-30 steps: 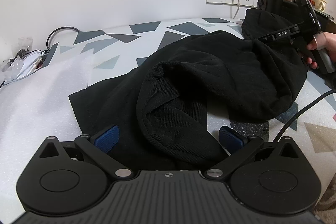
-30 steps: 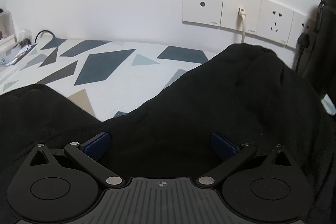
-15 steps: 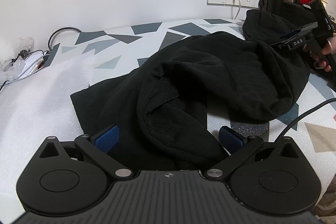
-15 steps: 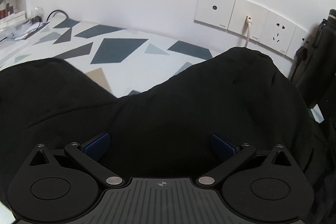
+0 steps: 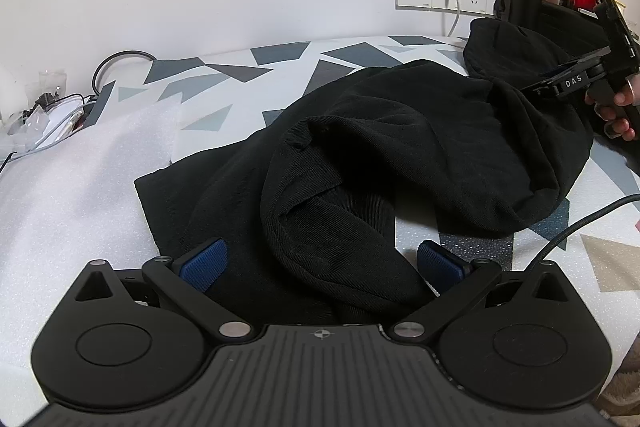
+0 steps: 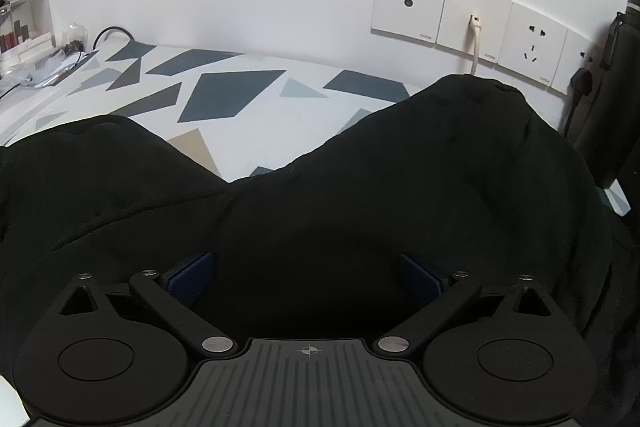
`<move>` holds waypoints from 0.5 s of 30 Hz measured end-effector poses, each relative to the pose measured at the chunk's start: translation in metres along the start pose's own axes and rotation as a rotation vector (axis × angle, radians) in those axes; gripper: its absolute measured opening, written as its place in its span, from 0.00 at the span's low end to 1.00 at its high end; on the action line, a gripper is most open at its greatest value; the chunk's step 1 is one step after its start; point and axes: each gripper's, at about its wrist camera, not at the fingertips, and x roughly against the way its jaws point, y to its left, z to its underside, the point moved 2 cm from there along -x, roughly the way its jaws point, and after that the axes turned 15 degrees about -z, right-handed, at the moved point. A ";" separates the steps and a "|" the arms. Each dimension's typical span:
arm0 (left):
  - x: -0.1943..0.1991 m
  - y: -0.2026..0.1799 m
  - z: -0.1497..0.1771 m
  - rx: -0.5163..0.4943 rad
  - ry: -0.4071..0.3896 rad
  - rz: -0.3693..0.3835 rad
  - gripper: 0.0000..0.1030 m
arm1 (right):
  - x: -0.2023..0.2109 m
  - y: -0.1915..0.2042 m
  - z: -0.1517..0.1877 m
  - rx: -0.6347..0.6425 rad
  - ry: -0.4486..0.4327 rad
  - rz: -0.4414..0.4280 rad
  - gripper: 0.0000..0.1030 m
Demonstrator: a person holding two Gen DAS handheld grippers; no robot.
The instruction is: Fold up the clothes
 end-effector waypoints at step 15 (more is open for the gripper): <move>0.011 -0.002 -0.003 0.032 -0.036 0.045 0.40 | 0.001 0.001 0.002 -0.006 -0.017 -0.031 0.83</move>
